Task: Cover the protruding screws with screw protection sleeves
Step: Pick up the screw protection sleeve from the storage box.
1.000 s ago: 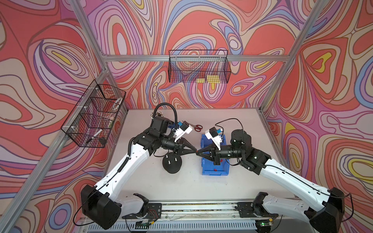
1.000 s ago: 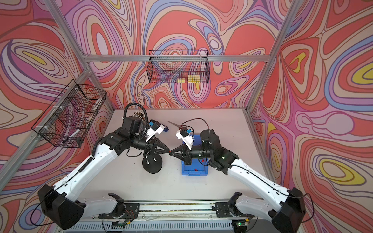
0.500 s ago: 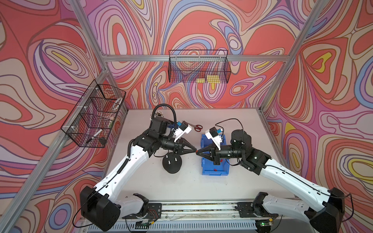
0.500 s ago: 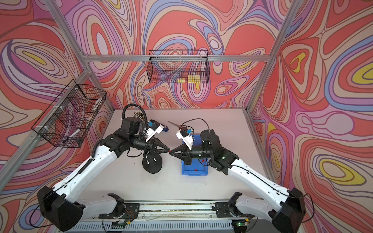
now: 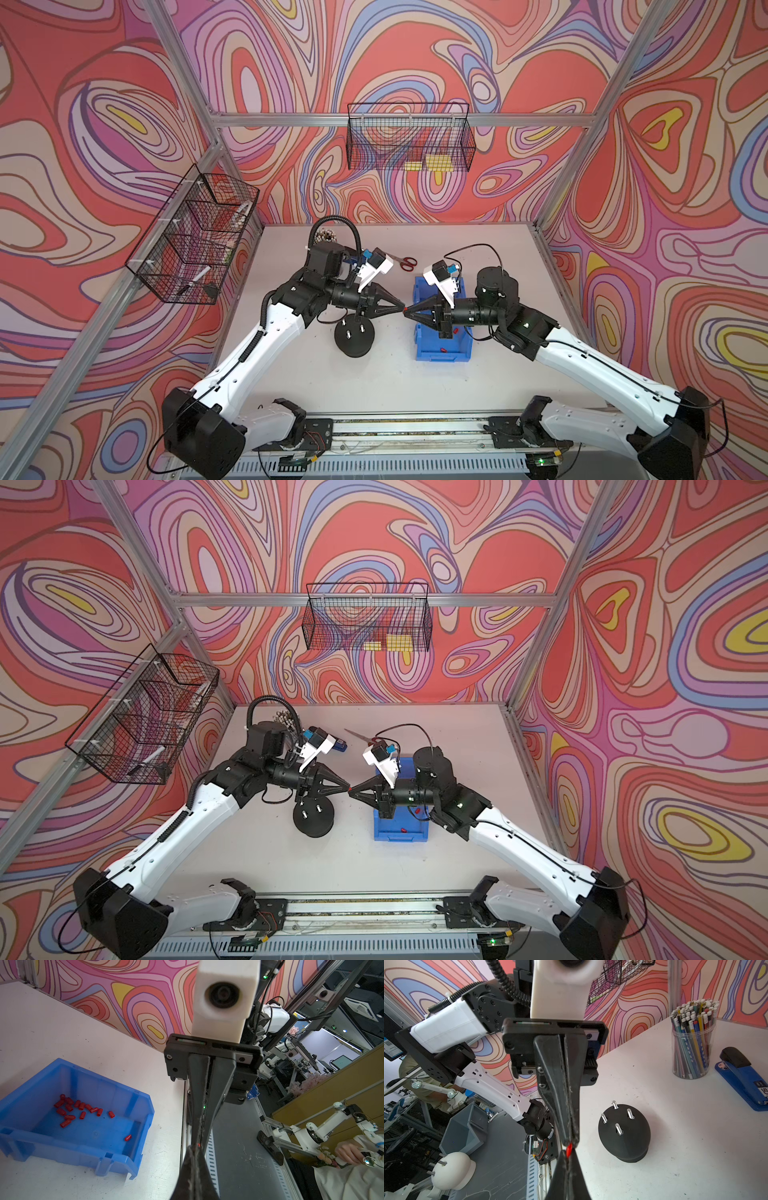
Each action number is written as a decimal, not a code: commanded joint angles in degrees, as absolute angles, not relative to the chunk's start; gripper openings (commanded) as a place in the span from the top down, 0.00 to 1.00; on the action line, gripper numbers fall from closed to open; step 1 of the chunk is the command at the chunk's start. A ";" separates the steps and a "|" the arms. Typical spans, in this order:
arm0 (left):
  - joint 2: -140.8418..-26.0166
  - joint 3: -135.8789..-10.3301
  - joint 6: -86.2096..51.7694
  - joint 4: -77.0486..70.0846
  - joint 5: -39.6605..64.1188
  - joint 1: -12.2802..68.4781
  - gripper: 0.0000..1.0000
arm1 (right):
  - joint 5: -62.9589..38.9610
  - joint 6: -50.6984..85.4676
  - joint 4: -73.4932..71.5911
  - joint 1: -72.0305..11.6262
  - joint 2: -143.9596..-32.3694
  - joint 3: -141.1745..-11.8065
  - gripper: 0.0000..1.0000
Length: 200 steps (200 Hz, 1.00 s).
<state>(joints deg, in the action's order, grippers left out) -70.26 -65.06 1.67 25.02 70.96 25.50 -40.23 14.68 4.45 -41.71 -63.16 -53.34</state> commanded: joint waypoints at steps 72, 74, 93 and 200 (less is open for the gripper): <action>-71.28 -67.16 5.30 28.83 75.37 25.31 0.85 | -39.64 14.85 4.26 -41.82 -62.49 -53.17 1.00; -71.28 -67.15 5.34 28.83 75.36 25.36 0.86 | -39.64 14.85 4.29 -41.81 -62.49 -53.17 1.00; -71.28 -67.16 5.12 28.58 75.32 25.37 0.92 | -39.73 14.92 4.29 -41.81 -62.53 -53.17 1.00; -71.02 -67.02 5.05 28.25 75.59 25.36 0.90 | -39.99 15.12 3.60 -41.84 -62.93 -53.17 1.00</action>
<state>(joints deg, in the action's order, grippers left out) -71.33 -65.58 3.86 27.44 73.54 25.23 -40.29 14.70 4.34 -41.71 -63.13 -53.34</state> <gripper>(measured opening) 0.128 0.041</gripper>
